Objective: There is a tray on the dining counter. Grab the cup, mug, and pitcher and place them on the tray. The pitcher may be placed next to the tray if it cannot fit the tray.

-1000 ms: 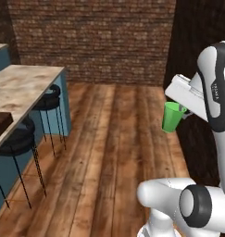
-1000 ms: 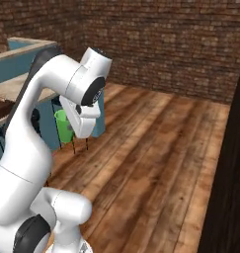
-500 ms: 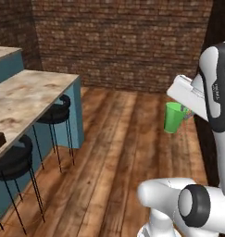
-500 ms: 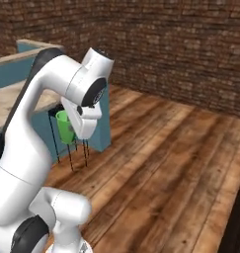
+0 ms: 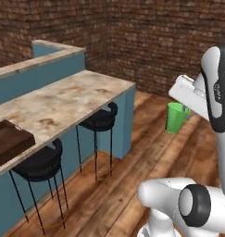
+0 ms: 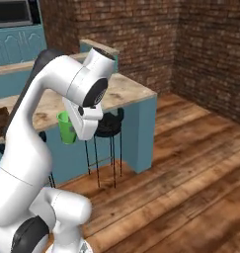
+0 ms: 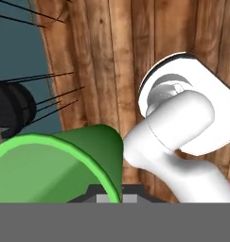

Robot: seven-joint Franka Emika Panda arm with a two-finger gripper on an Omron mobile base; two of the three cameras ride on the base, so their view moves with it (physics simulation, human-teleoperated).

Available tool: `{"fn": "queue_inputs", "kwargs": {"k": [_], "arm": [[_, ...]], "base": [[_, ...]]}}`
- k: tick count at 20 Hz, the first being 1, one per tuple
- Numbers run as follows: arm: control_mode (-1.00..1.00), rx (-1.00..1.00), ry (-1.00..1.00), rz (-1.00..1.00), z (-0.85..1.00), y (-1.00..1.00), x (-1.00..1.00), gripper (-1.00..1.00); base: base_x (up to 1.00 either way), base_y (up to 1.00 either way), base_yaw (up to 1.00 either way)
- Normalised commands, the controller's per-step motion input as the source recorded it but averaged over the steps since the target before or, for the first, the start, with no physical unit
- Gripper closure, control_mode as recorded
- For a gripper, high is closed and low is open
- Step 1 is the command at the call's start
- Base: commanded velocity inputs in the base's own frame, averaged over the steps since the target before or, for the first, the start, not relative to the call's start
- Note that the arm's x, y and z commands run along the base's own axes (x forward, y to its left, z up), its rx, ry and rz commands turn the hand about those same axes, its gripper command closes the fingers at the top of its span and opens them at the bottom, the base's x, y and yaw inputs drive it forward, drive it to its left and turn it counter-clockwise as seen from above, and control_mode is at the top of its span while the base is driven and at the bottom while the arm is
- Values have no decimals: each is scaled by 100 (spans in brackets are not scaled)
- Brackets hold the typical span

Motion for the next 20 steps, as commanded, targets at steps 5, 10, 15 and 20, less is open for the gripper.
{"fn": "queue_inputs", "kwargs": {"k": [5, 10, 15, 20], "arm": [[100, 0, 0, 0, 0, 0, 0, 100], [100, 0, 0, 0, 0, 0, 0, 100], [100, 0, 0, 0, 0, 0, 0, 100], [100, 0, 0, 0, 0, 0, 0, 100]], "base": [[100, -6, 63], [100, 0, 63], [84, 14, 57], [68, 44, 44]]}}
